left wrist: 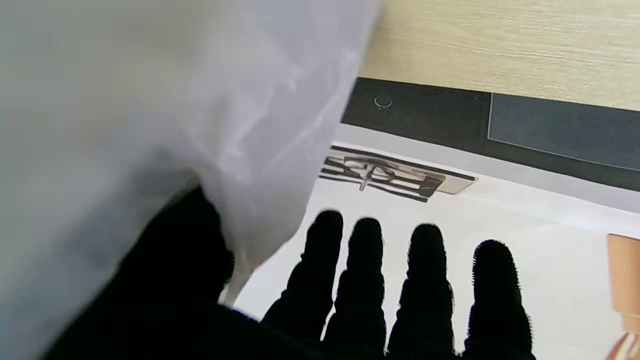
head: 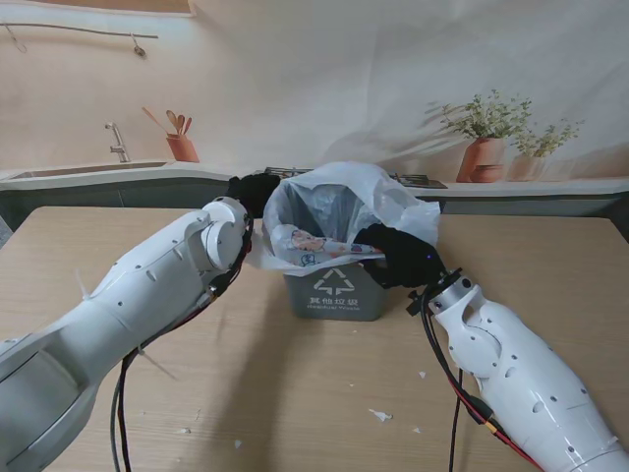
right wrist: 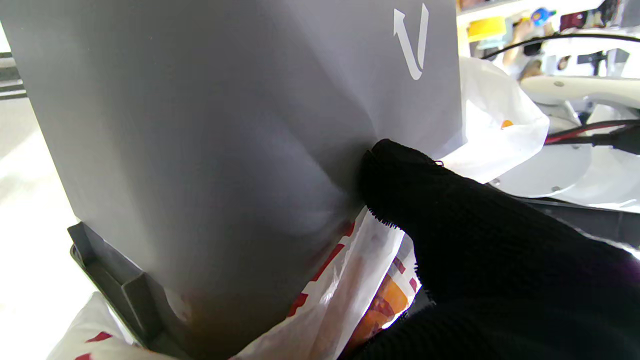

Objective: Fit the garbage bag over the bin

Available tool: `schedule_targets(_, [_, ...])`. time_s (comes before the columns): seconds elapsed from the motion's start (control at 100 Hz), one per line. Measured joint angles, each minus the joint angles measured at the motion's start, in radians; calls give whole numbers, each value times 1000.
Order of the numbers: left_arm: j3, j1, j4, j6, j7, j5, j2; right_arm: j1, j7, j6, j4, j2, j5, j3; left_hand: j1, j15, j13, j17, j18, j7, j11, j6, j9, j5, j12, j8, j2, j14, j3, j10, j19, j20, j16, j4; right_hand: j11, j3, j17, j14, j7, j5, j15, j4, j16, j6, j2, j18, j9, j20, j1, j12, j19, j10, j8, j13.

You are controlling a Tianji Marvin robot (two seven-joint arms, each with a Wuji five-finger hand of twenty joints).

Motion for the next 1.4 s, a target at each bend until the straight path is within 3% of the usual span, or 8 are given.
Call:
schedule_targets(0.16, [-96, 74, -62, -11, 54, 22, 25, -3, -1, 9, -4, -1, -1, 0, -51, -200, -53, 0, 0, -204, -260, 61, -60, -100, -167, -103, -11, 8, -146, 63, -96, -45, -77, 25, 0, -1, 0, 0, 0, 0, 0, 0, 0, 0, 0, 0, 0, 0, 0, 0, 0, 0, 0, 0])
schedule_targets(0.37, [-249, 181, -258, 42, 38, -39, 60, -3, 1, 15, -8, 0, -3, -2, -57, -324, -68, -1, 15, -280, -344, 98, -75, -107, -220, -145, -69, 30, -101, 95, -189, -88, -87, 26, 0, -1, 0, 0, 1, 0, 1, 0, 6, 0, 0, 0, 0, 0, 0, 0, 0, 2, 0, 0])
schedule_targets(0.66, [-372, 285, -405, -90, 22, 18, 98, -2, 8, 22, -14, 0, -7, -8, 135, -198, -78, 0, 16, 23, -169, -2, -71, -41, -119, 8, -228, 7, 220, 68, -227, -97, -39, 25, 0, -1, 0, 0, 1, -2, 4, 0, 12, 0, 0, 0, -2, 0, 0, 0, 0, 15, 0, 0])
schedule_targets(0.82, [-381, 299, -441, -136, -84, 138, 136, 2, 9, 30, -14, 0, -7, -16, 90, -182, -77, 2, 9, -4, -160, -23, -71, -31, -113, 5, -228, -9, 168, 49, -227, -88, -75, 25, 0, -1, 0, 0, 1, -2, 16, 0, 15, -1, 0, 0, -2, 0, 0, 0, 0, 28, 0, 0])
schedule_targets(1.01, [-416, 323, -389, -242, 270, 30, 94, 7, 6, 38, -13, 0, -9, -23, 102, -40, 8, -2, 11, 44, 12, -39, 27, 71, -25, 27, -162, -3, 164, 42, -85, -33, -24, 25, 9, -1, 1, 0, 1, -2, 30, 0, 23, 2, 0, 0, -2, 0, 0, 0, 0, 39, 0, 0])
schedule_targets(1.16, [-464, 388, -500, -340, 174, 34, 96, 10, -3, 43, -11, 0, -16, -30, 113, 4, 83, -2, 13, 78, 47, -76, 159, 190, -4, 47, -123, -6, 152, 7, -1, 1, -13, 25, 9, -1, 2, 0, 2, -11, 30, 0, 23, 3, 1, 1, -2, 0, 0, 0, 0, 39, 0, 0])
schedule_targets(1.31, [-504, 444, -633, -548, -52, 159, 151, 12, -8, 44, -8, 0, -19, -32, -9, -4, 127, -1, 6, 21, 24, -96, 211, 232, -4, 34, -74, -50, -5, -28, 1, 1, -28, 25, 9, -1, 4, 0, 3, -12, 30, 0, 24, 2, 1, 10, -2, 0, 0, 0, 0, 39, -10, 0])
schedule_targets(1.4, [-517, 458, -671, -592, -129, 222, 187, 12, -18, 45, -6, -1, -22, -34, -40, -39, 125, -1, 4, -43, -16, -88, 194, 224, -18, 0, -59, -53, -81, -33, 2, 1, -51, 25, 9, -1, 6, 0, 7, -12, 30, 0, 24, 3, 1, 10, -2, 0, 0, -13, 0, 39, -27, 0])
